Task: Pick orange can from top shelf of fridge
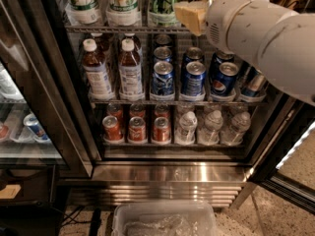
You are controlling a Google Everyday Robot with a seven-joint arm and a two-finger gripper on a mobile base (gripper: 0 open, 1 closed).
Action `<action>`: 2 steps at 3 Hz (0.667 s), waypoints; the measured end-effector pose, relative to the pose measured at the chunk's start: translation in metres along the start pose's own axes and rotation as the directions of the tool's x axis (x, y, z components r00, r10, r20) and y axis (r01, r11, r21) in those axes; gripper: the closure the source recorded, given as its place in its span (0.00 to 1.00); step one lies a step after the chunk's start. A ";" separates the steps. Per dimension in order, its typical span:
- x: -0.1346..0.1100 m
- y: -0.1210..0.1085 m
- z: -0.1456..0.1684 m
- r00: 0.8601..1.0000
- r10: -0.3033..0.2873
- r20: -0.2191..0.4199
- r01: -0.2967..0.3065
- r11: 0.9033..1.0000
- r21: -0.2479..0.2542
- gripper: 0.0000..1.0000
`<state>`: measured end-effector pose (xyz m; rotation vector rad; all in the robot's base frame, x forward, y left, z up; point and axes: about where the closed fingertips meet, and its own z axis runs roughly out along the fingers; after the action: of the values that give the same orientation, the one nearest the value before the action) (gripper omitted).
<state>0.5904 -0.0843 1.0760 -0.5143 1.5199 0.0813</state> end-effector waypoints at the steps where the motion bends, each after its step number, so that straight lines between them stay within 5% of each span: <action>1: -0.004 -0.010 -0.004 0.999 -0.028 0.030 0.026 0.999 0.042 0.31; 2: -0.006 -0.026 -0.017 0.996 -0.073 0.044 0.069 0.993 0.099 0.20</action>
Offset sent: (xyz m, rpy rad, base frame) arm -0.0137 -0.0551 0.0132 -0.0755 -0.1408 -0.1422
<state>0.5834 -0.1125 1.0894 -0.4851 1.4504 -0.0355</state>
